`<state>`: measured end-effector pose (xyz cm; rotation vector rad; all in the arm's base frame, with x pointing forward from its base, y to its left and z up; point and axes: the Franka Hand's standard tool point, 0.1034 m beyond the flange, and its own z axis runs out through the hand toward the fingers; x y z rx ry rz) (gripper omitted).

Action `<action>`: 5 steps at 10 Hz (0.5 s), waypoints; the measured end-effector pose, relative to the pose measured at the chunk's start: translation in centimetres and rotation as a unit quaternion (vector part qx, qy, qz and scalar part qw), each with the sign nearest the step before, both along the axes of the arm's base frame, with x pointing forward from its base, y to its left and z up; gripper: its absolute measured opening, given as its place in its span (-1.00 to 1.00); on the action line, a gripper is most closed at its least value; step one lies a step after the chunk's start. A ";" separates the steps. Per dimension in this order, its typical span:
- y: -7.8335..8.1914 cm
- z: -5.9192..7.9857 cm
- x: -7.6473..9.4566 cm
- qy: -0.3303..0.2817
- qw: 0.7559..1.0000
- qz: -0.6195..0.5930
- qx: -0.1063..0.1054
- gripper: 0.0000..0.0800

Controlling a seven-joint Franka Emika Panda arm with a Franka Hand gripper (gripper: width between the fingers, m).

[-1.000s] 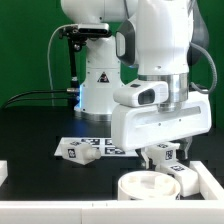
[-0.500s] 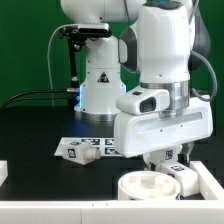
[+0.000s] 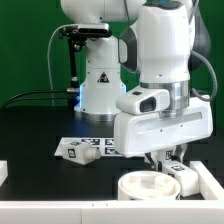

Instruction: Assemble stool

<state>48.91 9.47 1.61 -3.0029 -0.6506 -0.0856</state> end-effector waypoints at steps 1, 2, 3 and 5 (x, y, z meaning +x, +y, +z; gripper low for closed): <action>0.0 0.0 0.0 0.000 1.000 0.000 0.000 -0.17; 0.0 0.0 -0.1 0.000 1.000 -0.006 0.001 -0.17; -0.2 0.0 -0.8 0.001 1.000 -0.028 0.003 -0.17; -1.1 1.0 -2.4 0.003 1.000 -0.023 -0.001 -0.17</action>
Offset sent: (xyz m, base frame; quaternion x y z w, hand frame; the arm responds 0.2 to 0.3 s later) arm -0.0354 -0.0099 0.0154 0.0099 0.0188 0.0771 0.9968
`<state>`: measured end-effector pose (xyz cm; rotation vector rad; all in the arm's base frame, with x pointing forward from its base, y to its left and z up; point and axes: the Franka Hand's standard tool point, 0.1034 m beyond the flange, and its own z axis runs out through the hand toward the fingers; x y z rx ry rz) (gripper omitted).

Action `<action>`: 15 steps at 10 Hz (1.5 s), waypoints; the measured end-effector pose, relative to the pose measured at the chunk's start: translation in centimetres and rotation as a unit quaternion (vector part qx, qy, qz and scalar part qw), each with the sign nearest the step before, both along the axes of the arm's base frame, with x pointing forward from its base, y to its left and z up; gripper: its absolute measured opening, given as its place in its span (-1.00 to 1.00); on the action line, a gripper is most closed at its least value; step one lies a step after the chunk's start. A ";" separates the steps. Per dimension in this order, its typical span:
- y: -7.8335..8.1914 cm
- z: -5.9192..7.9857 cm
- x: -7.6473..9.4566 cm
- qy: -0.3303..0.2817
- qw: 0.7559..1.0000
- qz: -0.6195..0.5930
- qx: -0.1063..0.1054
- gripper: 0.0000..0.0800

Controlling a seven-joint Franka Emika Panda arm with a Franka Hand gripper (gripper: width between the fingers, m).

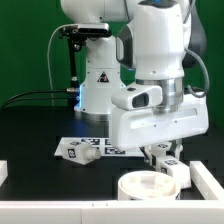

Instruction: Assemble stool

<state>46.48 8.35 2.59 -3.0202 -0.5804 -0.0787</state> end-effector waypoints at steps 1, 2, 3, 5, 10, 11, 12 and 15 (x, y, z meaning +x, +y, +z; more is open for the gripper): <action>-1.1 1.2 -0.5 -0.003 1.000 0.005 -0.003 -0.17; -2.5 2.4 -0.8 -0.004 1.000 0.010 -0.006 -0.17; -3.2 2.5 -0.9 -0.006 1.000 0.010 -0.007 -0.17; -2.9 2.4 -1.0 -0.004 1.000 0.014 -0.007 -0.17; -6.8 4.3 -1.9 -0.008 0.999 -0.047 0.000 -0.17; -9.3 4.4 -2.0 -0.005 0.999 -0.038 0.003 -0.17; -11.1 4.1 -1.7 -0.004 0.999 -0.038 0.007 -0.17; -10.8 3.9 -1.7 -0.002 0.999 -0.035 0.008 -0.17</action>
Offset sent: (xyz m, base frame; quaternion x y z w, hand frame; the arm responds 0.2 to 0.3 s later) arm 0.0000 0.0000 0.0000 0.0000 0.0000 0.0000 1.0000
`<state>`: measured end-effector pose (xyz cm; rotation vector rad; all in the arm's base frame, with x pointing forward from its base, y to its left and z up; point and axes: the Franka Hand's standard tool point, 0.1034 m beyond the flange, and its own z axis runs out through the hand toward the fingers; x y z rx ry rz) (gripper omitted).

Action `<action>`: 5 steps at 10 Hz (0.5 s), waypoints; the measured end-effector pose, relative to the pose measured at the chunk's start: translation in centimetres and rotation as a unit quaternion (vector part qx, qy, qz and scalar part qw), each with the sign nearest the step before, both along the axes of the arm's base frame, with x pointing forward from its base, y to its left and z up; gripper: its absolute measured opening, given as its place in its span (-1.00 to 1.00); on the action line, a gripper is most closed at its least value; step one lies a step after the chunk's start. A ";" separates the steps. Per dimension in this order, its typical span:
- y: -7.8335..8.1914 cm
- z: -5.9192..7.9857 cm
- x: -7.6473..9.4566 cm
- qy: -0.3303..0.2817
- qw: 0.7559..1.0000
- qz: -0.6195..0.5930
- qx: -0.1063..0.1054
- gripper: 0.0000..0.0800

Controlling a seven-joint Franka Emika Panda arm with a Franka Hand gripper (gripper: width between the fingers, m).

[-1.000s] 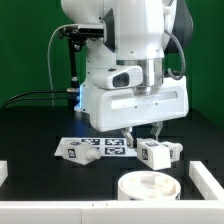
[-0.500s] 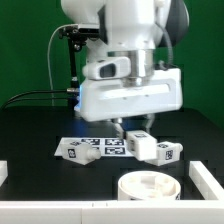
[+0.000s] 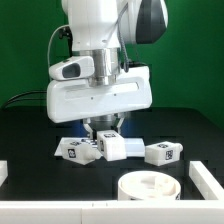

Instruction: Assemble stool

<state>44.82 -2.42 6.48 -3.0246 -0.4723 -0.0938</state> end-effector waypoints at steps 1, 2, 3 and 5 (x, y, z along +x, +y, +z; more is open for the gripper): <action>-0.5 -0.2 -0.2 0.002 1.000 0.003 0.000 -0.17; -2.7 -1.2 -0.8 0.006 1.000 0.028 0.002 -0.17; -4.9 -2.1 -1.2 0.013 1.000 0.013 0.001 -0.17; -6.6 -3.7 -0.9 0.011 1.000 0.021 -0.001 -0.17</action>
Offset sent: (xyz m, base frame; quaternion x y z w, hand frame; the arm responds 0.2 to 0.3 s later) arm 0.0027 -0.0492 -0.0246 0.0031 -0.0120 -0.0069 0.9999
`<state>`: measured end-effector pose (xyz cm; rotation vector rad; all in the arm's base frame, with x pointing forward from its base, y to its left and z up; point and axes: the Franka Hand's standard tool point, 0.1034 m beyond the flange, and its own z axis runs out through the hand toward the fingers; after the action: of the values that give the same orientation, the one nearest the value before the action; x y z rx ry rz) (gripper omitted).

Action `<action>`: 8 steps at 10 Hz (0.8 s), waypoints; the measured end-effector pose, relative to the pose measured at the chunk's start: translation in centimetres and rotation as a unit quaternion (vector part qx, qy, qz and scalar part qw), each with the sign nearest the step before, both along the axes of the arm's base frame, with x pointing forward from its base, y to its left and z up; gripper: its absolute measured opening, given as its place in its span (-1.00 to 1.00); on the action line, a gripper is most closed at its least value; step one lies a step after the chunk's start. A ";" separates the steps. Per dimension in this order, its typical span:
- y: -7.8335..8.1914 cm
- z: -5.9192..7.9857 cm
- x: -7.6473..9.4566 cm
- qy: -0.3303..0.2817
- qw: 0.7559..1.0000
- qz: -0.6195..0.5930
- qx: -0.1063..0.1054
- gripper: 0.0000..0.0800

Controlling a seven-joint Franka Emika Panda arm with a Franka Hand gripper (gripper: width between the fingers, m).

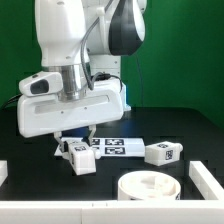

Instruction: Assemble stool

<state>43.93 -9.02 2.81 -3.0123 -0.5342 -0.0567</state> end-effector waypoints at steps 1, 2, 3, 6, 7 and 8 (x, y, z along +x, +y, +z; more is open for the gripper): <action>-1.3 -1.2 0.0 0.003 1.000 -0.005 -0.001 -0.17; -2.3 -1.3 0.7 -0.015 1.000 -0.003 -0.010 -0.17; -3.1 -1.3 0.7 -0.020 0.999 0.025 -0.012 -0.17; -3.8 -1.3 0.6 -0.021 0.999 0.025 -0.013 -0.17; -3.9 -1.3 0.6 -0.021 0.999 0.025 -0.013 0.34; -3.8 -1.3 0.6 -0.021 0.999 0.025 -0.012 0.54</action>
Offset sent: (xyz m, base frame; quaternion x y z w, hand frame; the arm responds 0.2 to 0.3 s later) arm 0.0017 -0.0225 -0.0149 0.0293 0.0457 -0.0844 0.9950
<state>44.54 -12.85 1.53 -3.0256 -0.6181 -0.1105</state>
